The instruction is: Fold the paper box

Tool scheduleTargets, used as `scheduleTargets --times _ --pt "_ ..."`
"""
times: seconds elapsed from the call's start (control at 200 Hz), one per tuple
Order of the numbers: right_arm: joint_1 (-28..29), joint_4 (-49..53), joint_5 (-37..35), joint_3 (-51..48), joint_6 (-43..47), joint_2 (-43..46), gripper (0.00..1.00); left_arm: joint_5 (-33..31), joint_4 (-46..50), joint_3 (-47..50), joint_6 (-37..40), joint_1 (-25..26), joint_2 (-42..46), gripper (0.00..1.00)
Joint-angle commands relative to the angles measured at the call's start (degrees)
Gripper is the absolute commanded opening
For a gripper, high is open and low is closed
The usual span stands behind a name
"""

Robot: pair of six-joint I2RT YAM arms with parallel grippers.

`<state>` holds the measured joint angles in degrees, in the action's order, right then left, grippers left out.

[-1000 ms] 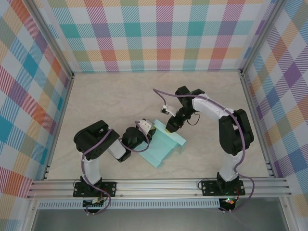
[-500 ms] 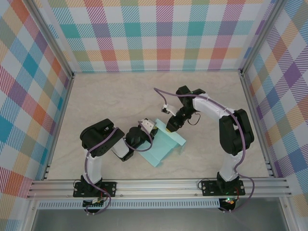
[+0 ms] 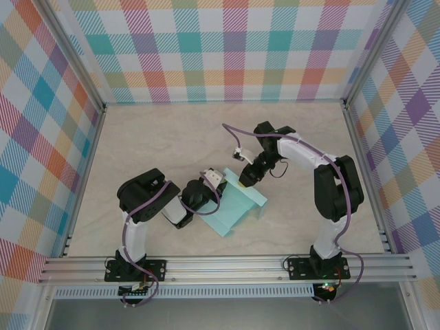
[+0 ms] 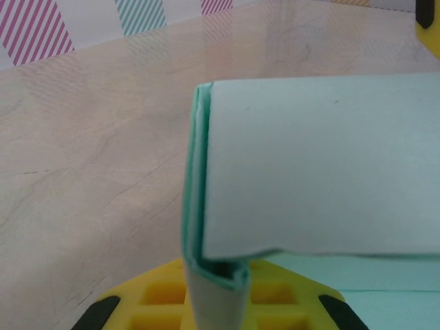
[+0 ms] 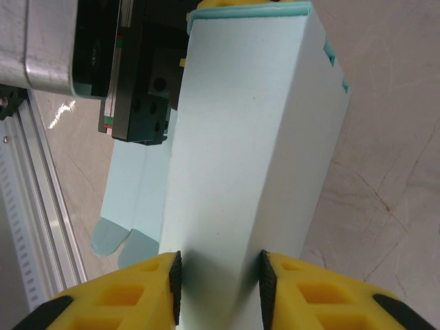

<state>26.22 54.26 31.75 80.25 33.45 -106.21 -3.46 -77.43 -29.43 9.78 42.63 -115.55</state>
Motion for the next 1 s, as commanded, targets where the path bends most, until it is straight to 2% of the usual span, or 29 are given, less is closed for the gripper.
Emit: scheduleTargets --times 0.0,0.05,0.3,0.46,0.6,0.795,0.995 --pt "0.6 -0.3 -0.4 -0.7 -0.3 -0.5 0.35 -5.7 5.8 0.1 -0.7 0.5 0.3 0.03" --pt "0.6 -0.5 -0.2 -0.9 -1.0 -0.3 0.35 -7.4 6.9 0.0 -1.9 0.4 1.2 0.0" --pt "1.5 -1.4 3.9 -1.7 -4.2 0.3 0.35 -9.3 13.6 -2.5 -3.8 0.1 4.0 0.0" --pt "1.3 -1.1 7.5 -1.6 -6.1 0.2 0.36 -10.4 13.4 -3.8 -3.2 0.3 1.8 0.0" --pt "0.7 1.8 14.3 -0.6 -6.0 -0.8 0.34 -8.8 11.0 -4.0 -1.1 0.6 -0.5 0.0" --pt "-1.2 0.4 18.1 -2.0 -7.5 0.0 0.34 -9.9 11.3 -4.6 -1.2 0.5 -0.9 0.1" --pt "-1.6 1.5 15.4 -1.7 -6.8 0.1 0.33 -7.4 11.5 -5.7 -0.8 0.6 -1.4 0.22"
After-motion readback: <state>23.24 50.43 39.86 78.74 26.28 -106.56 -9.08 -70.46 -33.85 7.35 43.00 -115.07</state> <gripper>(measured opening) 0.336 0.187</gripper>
